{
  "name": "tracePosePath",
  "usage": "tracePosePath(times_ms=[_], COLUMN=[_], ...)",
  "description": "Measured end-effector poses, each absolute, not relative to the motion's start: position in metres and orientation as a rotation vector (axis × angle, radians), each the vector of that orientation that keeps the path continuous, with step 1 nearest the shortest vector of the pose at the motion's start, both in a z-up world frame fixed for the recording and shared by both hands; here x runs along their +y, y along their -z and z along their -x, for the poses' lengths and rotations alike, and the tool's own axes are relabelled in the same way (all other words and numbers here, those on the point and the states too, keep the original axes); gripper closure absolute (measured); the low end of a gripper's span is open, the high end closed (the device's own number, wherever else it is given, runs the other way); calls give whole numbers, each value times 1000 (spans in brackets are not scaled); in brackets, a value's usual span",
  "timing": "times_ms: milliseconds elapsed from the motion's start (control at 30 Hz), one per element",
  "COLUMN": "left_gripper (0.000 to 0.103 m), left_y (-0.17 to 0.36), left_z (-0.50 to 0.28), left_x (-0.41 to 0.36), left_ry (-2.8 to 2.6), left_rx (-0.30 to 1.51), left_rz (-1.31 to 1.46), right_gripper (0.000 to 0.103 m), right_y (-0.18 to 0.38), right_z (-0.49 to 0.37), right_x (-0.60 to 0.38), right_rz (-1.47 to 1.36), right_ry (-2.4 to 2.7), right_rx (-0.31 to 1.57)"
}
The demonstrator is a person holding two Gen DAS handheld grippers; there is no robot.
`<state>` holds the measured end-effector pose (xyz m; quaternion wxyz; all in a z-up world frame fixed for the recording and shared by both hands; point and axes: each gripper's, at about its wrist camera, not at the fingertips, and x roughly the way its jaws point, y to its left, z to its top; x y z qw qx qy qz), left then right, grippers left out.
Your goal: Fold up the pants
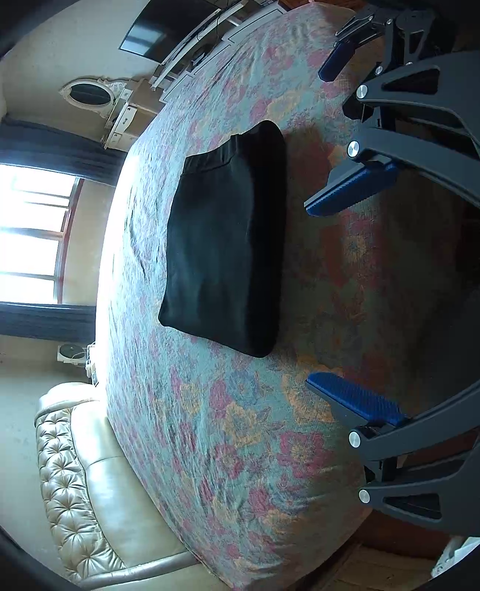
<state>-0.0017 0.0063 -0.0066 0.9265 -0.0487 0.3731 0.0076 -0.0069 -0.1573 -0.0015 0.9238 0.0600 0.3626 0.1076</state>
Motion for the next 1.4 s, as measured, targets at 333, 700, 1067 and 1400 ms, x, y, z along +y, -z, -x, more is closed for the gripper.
tracePosePath(times_ms=[333, 700, 1067, 1400], left_gripper=[18, 14, 14, 14], left_y=[-6, -15, -17, -18], left_z=[8, 4, -3, -3], left_x=[-7, -3, 4, 6], left_ry=[23, 4, 35, 19], left_rx=[695, 703, 724, 727], left_rz=[33, 47, 70, 86], right_gripper=[11, 11, 11, 11], right_y=[-7, -28, -29, -25], right_z=[9, 4, 5, 7], right_x=[-163, -168, -162, -160], right_rz=[-128, -129, -119, -123], right_ry=[-206, -196, -209, -214], right_rx=[722, 693, 703, 713])
